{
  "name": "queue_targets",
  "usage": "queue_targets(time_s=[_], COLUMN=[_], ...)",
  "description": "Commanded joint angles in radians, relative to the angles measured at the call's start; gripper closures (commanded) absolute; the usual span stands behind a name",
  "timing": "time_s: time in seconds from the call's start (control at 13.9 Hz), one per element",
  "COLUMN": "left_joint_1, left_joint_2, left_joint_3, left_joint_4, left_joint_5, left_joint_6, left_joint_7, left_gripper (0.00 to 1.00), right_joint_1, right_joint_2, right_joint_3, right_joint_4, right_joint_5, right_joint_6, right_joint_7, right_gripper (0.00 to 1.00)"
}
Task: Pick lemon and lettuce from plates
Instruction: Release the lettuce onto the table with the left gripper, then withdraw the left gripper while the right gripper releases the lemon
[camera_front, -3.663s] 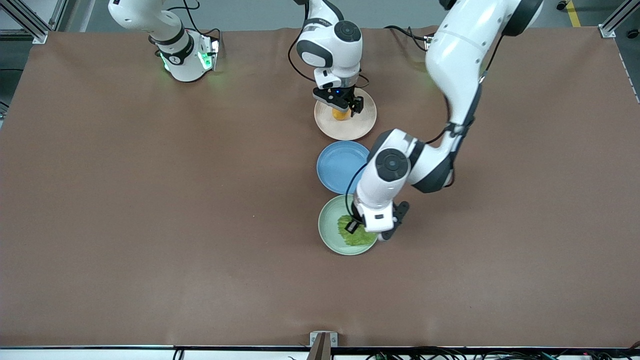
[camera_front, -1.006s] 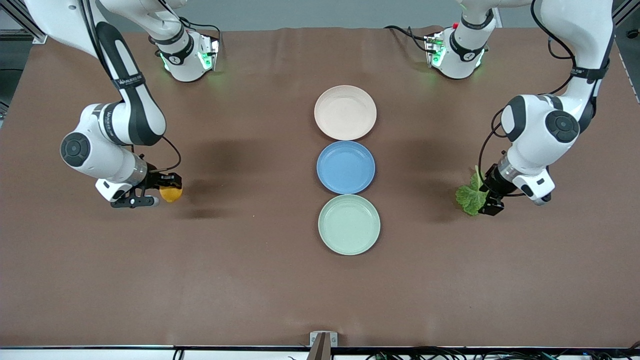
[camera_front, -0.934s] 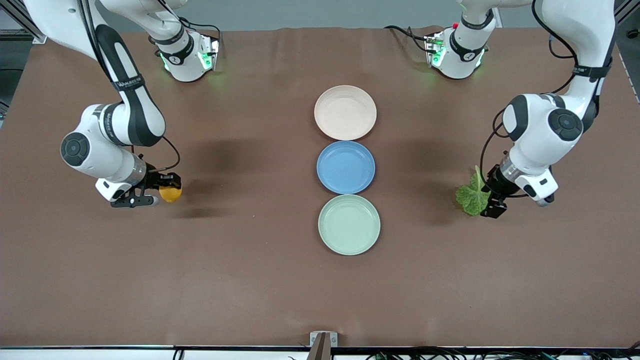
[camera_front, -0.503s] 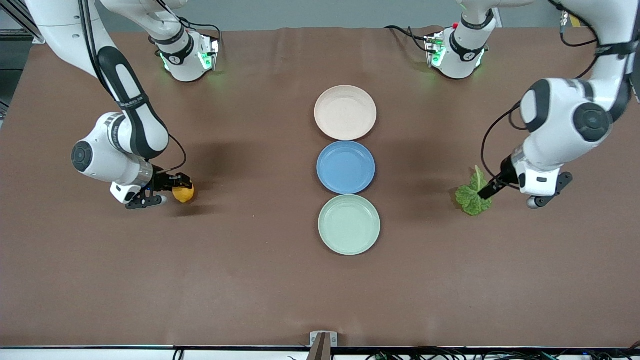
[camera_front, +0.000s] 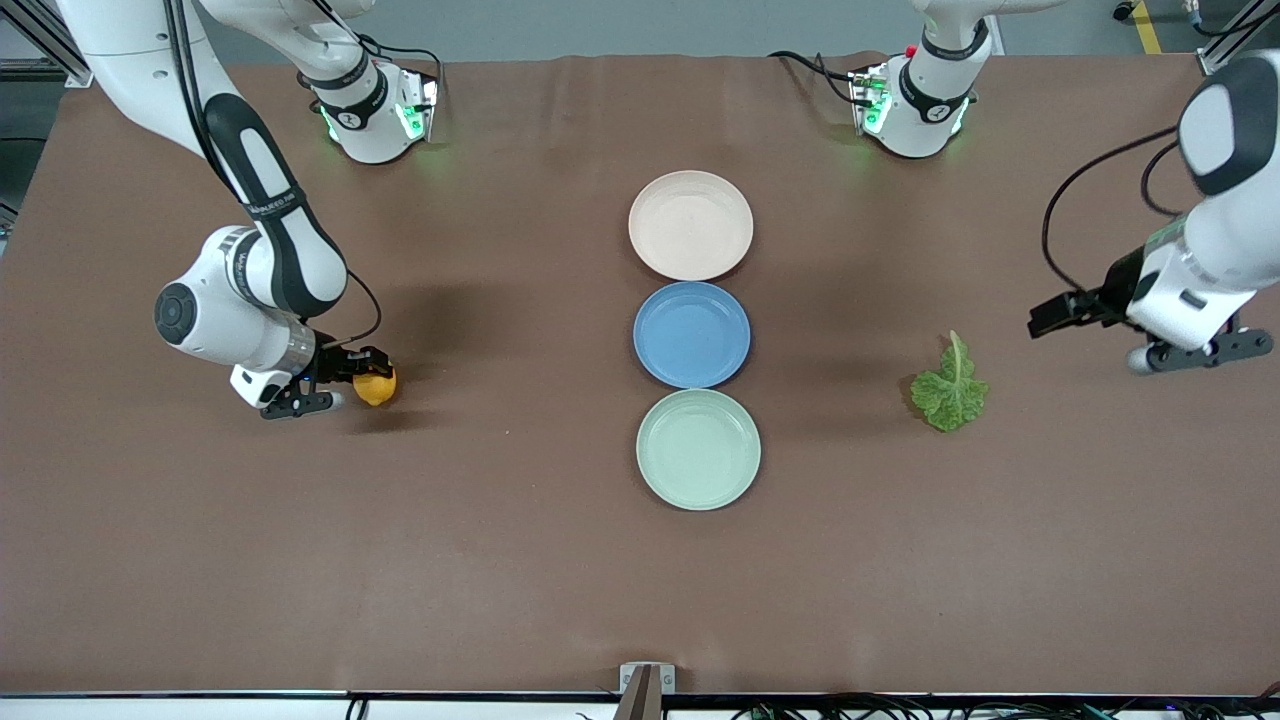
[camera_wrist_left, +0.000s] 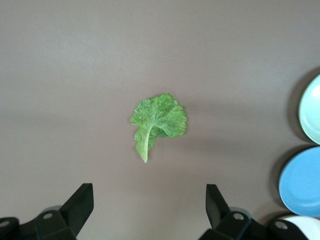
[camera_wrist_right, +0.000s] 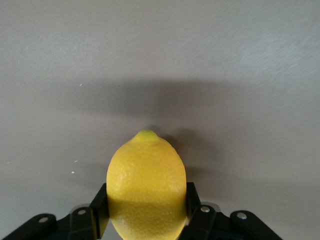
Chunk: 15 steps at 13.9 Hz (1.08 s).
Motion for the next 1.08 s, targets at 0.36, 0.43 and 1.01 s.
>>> queue_targets(time_s=[0.36, 0.43, 1.01], left_joint_1=[-0.011, -0.011, -0.002], left_joint_2=[-0.063, -0.065, -0.064], left_joint_3=[-0.017, -0.018, -0.018], left_joint_4=[0.154, 0.156, 0.250], left_joint_5=[0.015, 0.015, 0.011], left_joint_6=[-0.117, -0.120, -0.217], left_joint_7=[0.037, 0.036, 0.122], left_gripper=[0.01, 0.01, 0.00], right_joint_1=[0.030, 0.025, 0.027], right_joint_2=[-0.082, -0.093, -0.085], right_joint_3=[-0.019, -0.026, -0.040], right_joint_4=[-0.097, -0.101, -0.121], right_joint_5=[-0.026, -0.066, -0.089], right_joint_6=[0.002, -0.001, 0.008], right_joint_7=[0.032, 0.034, 0.035], right_gripper=[0.99, 0.99, 0.01])
